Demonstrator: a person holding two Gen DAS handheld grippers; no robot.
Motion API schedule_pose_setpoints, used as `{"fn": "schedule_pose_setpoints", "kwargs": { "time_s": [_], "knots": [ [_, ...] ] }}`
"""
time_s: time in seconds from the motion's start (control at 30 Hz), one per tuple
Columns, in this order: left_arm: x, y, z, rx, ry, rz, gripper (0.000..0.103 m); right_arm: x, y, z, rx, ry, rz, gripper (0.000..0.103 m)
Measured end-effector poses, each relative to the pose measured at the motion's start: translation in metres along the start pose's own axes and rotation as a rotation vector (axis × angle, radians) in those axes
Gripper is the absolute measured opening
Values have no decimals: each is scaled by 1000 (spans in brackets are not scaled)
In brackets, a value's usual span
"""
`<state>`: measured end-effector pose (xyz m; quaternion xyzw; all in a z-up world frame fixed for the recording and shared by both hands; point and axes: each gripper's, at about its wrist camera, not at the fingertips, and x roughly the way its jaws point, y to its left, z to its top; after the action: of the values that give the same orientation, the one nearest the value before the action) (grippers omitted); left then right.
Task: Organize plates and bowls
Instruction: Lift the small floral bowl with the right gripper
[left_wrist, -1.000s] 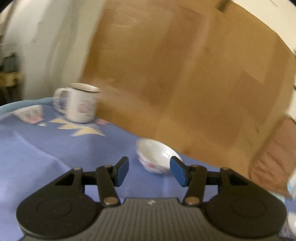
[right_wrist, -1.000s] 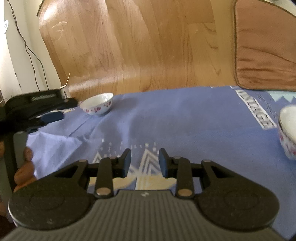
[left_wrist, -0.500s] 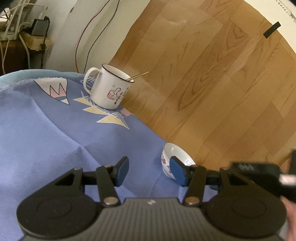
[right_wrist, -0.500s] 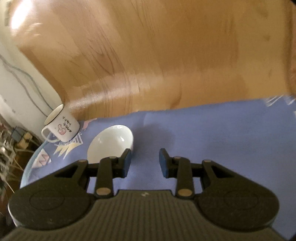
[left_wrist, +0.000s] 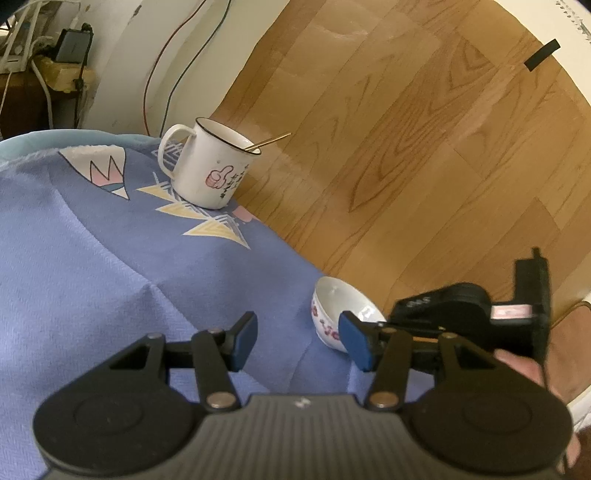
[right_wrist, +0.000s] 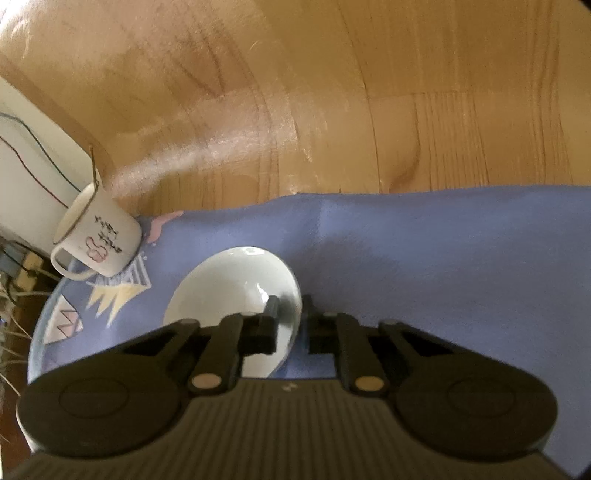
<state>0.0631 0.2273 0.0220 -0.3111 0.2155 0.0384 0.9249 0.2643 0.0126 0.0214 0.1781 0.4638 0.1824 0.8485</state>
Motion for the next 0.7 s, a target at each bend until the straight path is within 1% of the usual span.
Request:
{"fn": "schedule_pose_setpoints", "kwargs": {
  "time_s": [0.07, 0.17, 0.33, 0.5, 0.7],
  "knots": [
    [0, 0, 0, 2, -3, 6, 49, -9, -7, -2, 45, 10, 15, 9],
    [-1, 1, -1, 6, -7, 9, 49, -26, -13, -9, 59, 6, 20, 9],
    [-5, -2, -2, 22, -21, -16, 49, -69, -37, -33, 100, 21, 56, 9],
    [-8, -13, -6, 77, -16, -76, 49, -112, -58, -72, 110, 57, 94, 9],
    [-7, -33, -17, 174, 17, -166, 49, -153, -78, -130, 108, 87, 113, 9]
  ]
}}
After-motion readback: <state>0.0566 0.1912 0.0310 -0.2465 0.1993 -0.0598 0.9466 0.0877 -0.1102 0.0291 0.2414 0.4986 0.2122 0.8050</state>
